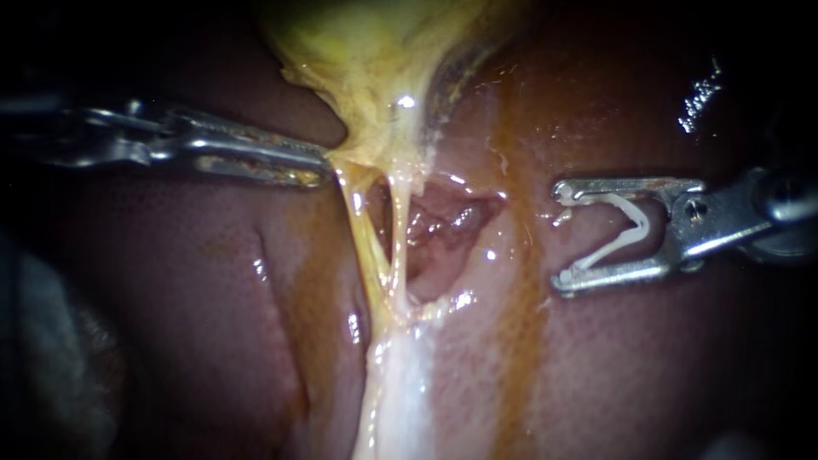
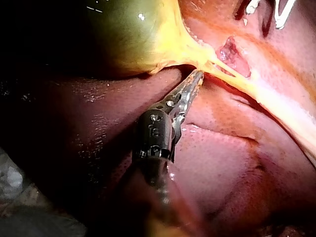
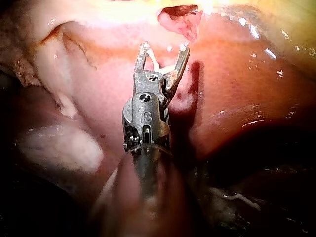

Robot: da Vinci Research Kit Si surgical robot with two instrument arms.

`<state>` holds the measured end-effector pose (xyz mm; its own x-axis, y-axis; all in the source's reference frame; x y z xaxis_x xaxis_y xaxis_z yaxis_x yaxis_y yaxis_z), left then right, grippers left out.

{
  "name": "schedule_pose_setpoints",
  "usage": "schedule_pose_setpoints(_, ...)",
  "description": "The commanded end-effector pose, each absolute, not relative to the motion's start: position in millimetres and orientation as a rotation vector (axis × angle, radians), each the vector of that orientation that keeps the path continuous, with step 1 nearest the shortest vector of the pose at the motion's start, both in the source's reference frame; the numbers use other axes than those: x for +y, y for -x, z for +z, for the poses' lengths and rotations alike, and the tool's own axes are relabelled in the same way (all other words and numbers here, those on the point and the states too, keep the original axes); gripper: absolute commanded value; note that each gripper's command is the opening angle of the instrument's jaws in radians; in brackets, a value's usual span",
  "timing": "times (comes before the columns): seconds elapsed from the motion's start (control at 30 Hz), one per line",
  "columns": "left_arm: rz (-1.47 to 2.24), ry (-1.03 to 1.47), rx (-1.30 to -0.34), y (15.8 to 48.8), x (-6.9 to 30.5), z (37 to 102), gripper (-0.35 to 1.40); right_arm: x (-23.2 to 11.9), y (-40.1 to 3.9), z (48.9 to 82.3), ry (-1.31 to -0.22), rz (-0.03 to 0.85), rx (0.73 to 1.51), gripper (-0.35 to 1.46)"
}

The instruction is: Grabbing gallbladder

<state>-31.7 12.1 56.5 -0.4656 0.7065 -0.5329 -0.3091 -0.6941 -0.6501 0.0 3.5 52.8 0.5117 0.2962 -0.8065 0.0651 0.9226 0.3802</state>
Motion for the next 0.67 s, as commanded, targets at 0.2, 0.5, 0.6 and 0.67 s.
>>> schedule_pose_setpoints(0.2,2.168,1.095,-0.629,30.6,12.5,55.5,-0.35,3.5,0.0,52.8,-0.389,0.143,1.031,0.5)
schedule_pose_setpoints(0.5,2.168,1.095,-0.628,30.6,12.4,55.4,-0.35,3.5,0.0,52.8,-0.389,0.143,1.031,0.5)
schedule_pose_setpoints(0.6,2.168,1.095,-0.628,30.6,12.4,55.4,-0.35,3.5,0.0,52.8,-0.389,0.143,1.031,0.5)
schedule_pose_setpoints(0.67,2.168,1.095,-0.627,30.7,12.4,55.4,-0.35,3.5,0.0,52.8,-0.389,0.143,1.031,0.5)
